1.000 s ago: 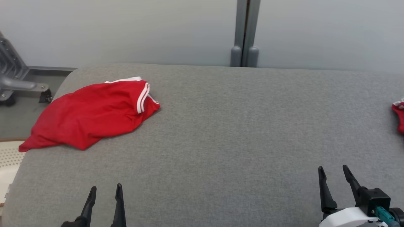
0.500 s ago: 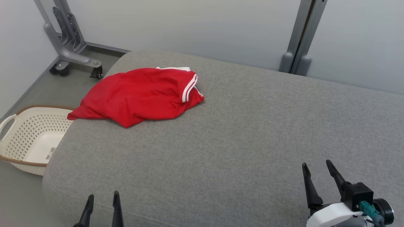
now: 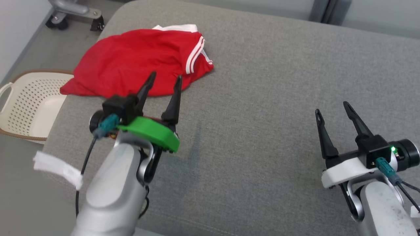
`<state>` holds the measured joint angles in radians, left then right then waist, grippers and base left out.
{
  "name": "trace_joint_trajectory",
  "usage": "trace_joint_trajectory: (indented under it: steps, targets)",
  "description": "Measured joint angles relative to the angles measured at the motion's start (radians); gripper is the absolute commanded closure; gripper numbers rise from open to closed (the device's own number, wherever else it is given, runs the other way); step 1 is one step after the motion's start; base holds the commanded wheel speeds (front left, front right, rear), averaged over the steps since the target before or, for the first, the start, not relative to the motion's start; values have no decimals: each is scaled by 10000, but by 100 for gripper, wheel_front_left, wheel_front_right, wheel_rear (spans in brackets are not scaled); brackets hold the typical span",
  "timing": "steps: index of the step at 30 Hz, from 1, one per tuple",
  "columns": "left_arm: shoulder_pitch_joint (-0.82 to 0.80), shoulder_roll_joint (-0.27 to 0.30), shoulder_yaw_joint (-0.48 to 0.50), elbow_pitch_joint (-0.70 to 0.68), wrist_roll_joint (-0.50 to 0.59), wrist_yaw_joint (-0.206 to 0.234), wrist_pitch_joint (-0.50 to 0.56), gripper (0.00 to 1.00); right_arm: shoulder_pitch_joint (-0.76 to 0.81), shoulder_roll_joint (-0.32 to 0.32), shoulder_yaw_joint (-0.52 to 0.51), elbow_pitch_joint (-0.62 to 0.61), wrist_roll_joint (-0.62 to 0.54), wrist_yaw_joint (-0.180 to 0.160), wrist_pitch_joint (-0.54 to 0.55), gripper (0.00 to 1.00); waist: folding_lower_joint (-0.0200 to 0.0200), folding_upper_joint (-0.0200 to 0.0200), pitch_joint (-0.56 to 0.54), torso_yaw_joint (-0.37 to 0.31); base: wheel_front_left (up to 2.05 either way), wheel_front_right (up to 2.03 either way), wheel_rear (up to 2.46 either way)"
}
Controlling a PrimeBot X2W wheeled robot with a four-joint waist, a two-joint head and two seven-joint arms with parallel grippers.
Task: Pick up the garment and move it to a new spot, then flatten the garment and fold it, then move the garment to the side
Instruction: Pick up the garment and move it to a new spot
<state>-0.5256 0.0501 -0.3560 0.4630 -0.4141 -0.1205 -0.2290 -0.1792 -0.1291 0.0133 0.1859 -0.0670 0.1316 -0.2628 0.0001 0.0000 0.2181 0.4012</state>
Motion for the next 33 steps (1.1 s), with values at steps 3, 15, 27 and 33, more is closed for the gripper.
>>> trace_joint_trajectory:
  steps: [3,15,27,33]
  targets:
    - [-1553,-10,-165,1158,-174,-35,165,0,-471,-142,201,-96,-31,-2,0,0,0,0,742,-163,0,0,0]
    - [-4531,441,15,5586,-238,395,146,79,-1184,79,336,-309,102,0,-29,0,1,0,3024,-1609,0,0,0]
    - [-4660,669,211,4964,-84,420,-313,100,-727,527,127,4,328,0,-15,0,1,0,2469,-2344,0,0,0]
    - [-4339,399,-79,3214,29,209,-332,100,-287,706,65,165,571,0,-15,0,0,0,1519,-2390,0,0,0]
